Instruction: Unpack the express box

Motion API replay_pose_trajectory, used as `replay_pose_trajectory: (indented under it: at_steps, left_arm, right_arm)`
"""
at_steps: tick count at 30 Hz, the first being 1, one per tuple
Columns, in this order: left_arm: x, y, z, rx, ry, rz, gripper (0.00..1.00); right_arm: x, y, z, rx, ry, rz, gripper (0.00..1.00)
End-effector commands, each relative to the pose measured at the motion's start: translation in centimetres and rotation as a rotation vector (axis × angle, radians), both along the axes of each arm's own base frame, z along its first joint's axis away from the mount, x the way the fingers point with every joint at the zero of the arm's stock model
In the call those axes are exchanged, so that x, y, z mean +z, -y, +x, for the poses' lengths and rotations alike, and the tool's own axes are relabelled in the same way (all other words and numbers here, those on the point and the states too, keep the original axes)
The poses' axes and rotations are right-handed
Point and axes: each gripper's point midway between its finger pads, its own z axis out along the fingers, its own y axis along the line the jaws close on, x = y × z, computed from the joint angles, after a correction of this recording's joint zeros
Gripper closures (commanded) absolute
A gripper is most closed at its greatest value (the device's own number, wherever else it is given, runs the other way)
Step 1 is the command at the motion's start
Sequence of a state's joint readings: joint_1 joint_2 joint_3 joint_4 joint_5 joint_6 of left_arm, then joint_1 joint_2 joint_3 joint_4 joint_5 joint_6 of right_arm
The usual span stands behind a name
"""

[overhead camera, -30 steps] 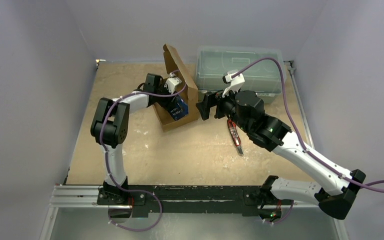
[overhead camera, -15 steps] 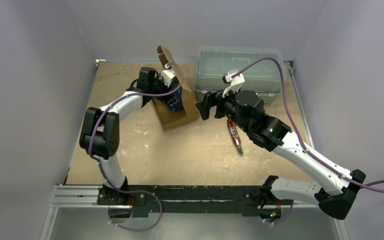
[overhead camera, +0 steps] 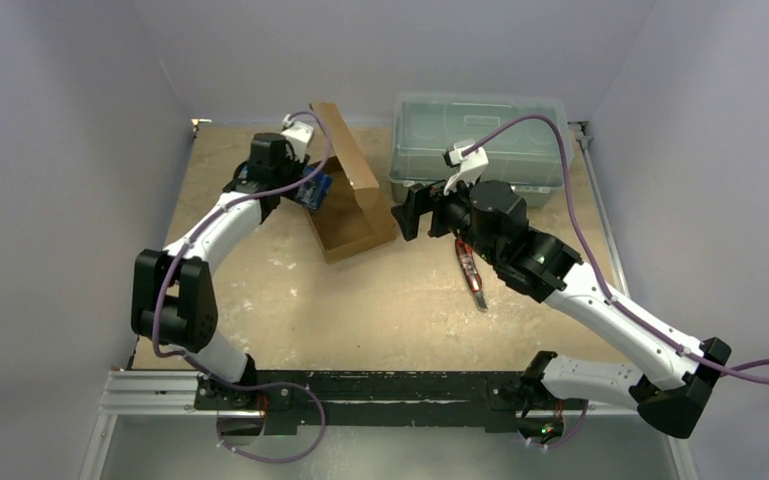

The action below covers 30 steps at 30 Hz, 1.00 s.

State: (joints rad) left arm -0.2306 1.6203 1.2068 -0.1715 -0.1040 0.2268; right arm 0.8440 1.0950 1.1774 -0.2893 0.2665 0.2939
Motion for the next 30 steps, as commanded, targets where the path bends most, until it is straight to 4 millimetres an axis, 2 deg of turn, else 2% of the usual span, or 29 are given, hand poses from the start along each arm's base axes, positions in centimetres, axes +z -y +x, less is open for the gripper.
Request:
replay_pose_trajectory:
  at_steps: [1,4,8,16,21,22,26,28,30]
  left_arm:
    - [1.0,-7.8,-2.8,0.399,0.037,0.0,0.75]
    - [1.0,-10.4,-4.8,0.571,0.08,-0.04,0.7]
    - [0.2,-11.7,-6.7,0.702,0.121,-0.123,0.7]
    - [-4.7,-11.7,-9.4,0.88,0.103,-0.295,0.72]
    - [-6.3,-12.8,-11.0,1.035,0.117,-0.325,0.65]
    - [-6.3,-13.0,-11.2,1.058,0.121,-0.329,0.58]
    - [-5.7,-12.8,-10.8,1.069,0.113,-0.343,0.11]
    - [-5.1,-12.8,-10.8,1.083,0.11,-0.352,0.04]
    - [-3.8,-12.7,-10.9,1.087,0.115,-0.368,0.02]
  right_arm:
    - [2.1,-0.6,0.1,0.031,0.041,0.028,0.01]
    - [2.1,-0.6,-0.1,0.041,0.042,0.025,0.01]
    - [2.8,-0.1,-0.6,0.042,0.062,0.042,0.01]
    - [5.2,2.3,-1.7,-0.002,0.115,0.078,0.01]
    - [7.4,4.6,-2.6,-0.045,0.169,0.096,0.01]
    - [8.0,5.2,-2.9,-0.054,0.184,0.105,0.01]
    - [9.3,6.8,-3.6,-0.081,0.22,0.118,0.01]
    - [10.0,7.5,-4.0,-0.088,0.234,0.126,0.01]
    - [10.7,8.1,-4.4,-0.096,0.246,0.13,0.01]
